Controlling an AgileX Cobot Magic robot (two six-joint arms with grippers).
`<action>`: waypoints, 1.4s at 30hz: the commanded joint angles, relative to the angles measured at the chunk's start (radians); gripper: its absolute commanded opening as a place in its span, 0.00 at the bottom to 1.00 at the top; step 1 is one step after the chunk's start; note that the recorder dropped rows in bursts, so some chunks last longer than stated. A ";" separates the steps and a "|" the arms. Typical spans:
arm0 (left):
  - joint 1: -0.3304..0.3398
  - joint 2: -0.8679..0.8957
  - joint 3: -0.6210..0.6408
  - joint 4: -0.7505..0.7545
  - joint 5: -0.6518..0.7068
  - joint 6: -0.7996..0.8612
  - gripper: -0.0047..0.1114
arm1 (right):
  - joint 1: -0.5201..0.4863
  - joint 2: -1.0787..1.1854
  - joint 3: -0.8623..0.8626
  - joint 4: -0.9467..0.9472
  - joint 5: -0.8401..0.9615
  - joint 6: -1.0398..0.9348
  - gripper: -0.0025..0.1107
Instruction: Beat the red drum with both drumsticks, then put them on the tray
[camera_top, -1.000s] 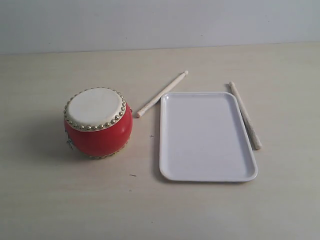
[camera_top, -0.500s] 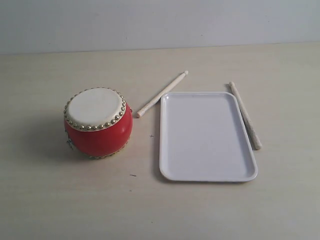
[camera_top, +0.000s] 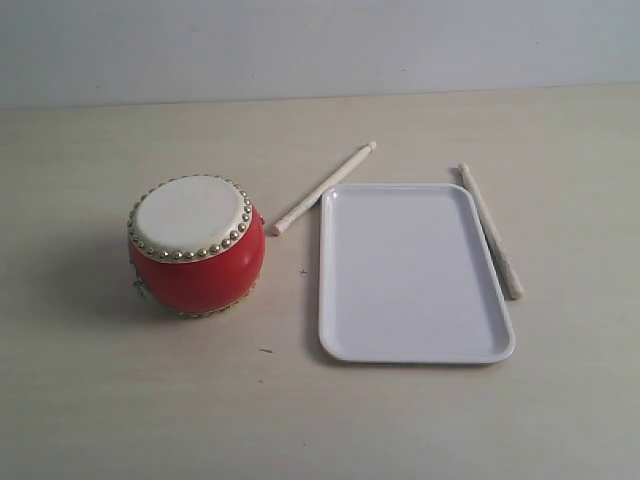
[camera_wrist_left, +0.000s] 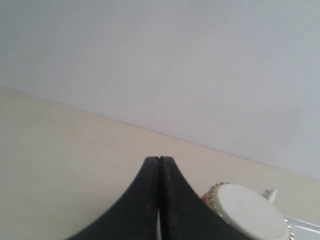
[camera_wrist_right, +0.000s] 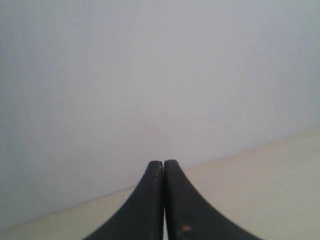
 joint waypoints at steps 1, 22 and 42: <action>-0.097 -0.010 0.003 0.004 0.003 0.017 0.04 | 0.001 -0.005 0.004 0.000 0.028 0.053 0.02; -0.111 -0.010 0.003 0.001 0.041 0.058 0.04 | 0.001 -0.005 0.004 -0.004 0.028 0.105 0.02; -0.111 -0.010 0.003 -0.001 0.050 0.004 0.04 | 0.001 0.780 -0.722 -0.079 0.522 -0.116 0.02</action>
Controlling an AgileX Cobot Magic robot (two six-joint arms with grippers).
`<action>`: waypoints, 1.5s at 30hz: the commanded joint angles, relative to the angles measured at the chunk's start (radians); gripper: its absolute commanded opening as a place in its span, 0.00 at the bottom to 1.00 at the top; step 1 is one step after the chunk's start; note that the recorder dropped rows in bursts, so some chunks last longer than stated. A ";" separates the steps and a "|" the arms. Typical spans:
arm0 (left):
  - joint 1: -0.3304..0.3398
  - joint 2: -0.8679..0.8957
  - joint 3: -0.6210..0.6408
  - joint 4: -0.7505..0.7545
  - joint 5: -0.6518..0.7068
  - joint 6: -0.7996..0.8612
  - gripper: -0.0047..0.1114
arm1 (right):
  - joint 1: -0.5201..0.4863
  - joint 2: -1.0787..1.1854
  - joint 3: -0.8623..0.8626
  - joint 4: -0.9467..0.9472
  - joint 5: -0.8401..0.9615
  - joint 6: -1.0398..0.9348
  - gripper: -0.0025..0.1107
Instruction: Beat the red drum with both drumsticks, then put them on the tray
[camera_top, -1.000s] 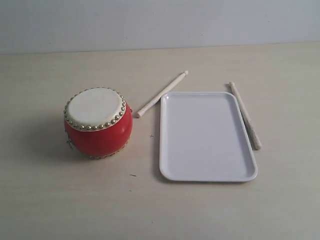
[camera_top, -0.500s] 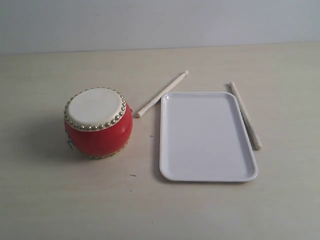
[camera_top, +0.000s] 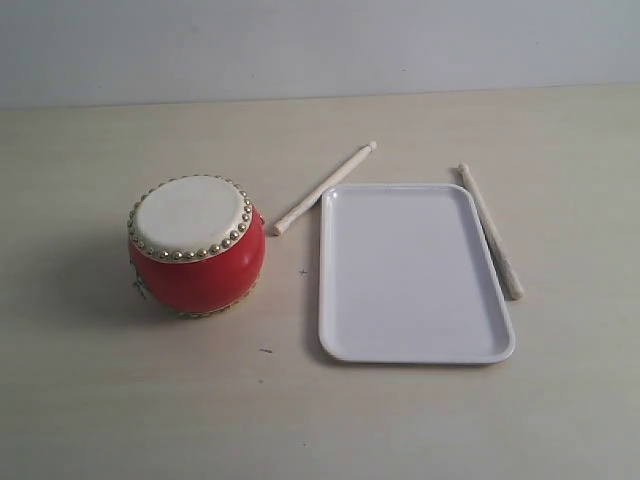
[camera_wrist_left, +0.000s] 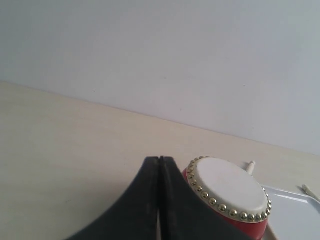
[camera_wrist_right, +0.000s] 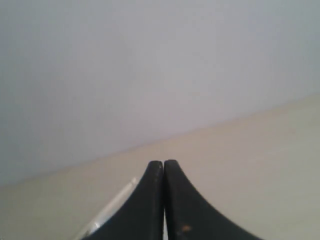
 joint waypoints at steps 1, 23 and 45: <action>-0.008 -0.006 0.003 -0.001 0.002 -0.011 0.04 | 0.001 0.315 -0.293 -0.114 0.294 -0.058 0.02; -0.008 -0.006 0.003 -0.001 0.049 -0.045 0.04 | 0.080 1.102 -0.594 0.009 0.615 -0.337 0.34; -0.008 -0.006 0.003 -0.001 0.056 -0.046 0.04 | 0.119 1.343 -0.647 -0.054 0.501 -0.229 0.36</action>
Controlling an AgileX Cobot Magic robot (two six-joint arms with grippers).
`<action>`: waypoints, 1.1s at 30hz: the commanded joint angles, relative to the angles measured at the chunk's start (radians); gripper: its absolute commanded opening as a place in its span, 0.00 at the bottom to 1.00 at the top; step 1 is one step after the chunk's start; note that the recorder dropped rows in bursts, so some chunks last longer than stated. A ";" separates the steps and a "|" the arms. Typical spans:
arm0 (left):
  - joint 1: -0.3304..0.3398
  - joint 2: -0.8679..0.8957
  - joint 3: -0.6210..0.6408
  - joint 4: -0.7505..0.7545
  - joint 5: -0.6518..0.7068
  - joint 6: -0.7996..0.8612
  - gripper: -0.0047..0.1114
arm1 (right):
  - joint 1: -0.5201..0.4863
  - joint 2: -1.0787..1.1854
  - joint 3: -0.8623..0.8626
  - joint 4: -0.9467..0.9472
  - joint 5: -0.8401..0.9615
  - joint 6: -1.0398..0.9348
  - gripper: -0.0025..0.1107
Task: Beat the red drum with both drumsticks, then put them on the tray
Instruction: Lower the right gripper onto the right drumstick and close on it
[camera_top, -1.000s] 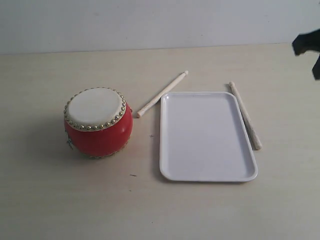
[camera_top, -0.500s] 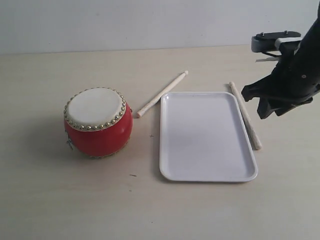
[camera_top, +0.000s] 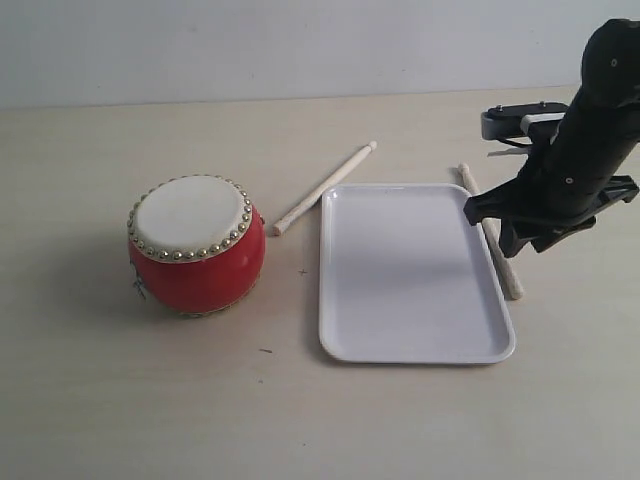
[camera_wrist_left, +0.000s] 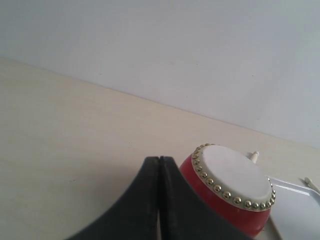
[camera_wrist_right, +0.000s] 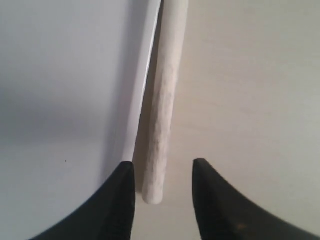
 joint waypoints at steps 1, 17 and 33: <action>-0.008 -0.006 0.003 -0.001 -0.002 -0.006 0.04 | 0.003 0.023 -0.028 -0.009 -0.023 0.028 0.36; -0.008 -0.006 0.003 0.001 0.002 -0.006 0.04 | 0.003 0.070 -0.028 -0.077 -0.064 0.098 0.36; -0.008 -0.006 0.003 0.003 0.002 -0.006 0.04 | 0.003 0.070 -0.028 -0.050 -0.064 0.114 0.36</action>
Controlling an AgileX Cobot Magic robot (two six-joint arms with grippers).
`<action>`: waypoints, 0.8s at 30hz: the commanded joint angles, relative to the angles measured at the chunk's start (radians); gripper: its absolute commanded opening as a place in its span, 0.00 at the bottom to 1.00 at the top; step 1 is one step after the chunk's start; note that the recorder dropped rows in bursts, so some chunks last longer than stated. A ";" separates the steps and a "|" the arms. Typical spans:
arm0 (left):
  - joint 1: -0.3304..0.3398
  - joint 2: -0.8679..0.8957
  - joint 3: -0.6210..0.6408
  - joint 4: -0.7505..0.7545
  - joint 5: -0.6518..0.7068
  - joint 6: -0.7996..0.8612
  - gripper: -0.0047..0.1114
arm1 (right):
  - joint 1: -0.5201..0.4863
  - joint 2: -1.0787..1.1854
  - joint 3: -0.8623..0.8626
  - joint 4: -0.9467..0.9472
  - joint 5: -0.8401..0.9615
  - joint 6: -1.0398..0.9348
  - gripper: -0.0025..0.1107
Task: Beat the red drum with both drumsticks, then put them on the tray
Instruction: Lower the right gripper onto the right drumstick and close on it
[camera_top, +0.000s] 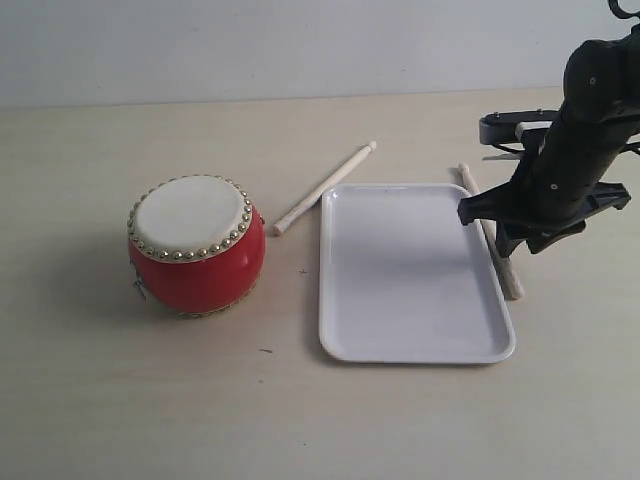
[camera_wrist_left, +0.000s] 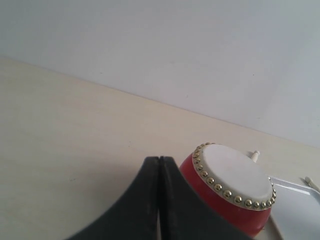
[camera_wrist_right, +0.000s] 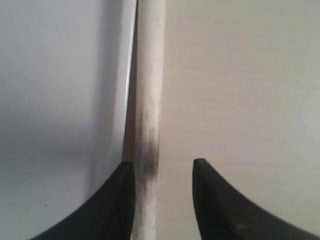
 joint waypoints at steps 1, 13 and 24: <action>-0.008 -0.006 0.003 0.003 -0.002 -0.006 0.04 | 0.003 -0.001 -0.007 0.006 -0.004 0.005 0.36; -0.008 -0.006 0.003 0.003 -0.002 0.001 0.04 | 0.003 0.024 -0.004 0.019 -0.002 0.005 0.36; -0.008 -0.006 0.003 0.003 -0.002 0.001 0.04 | 0.003 0.056 -0.004 0.022 -0.002 0.005 0.36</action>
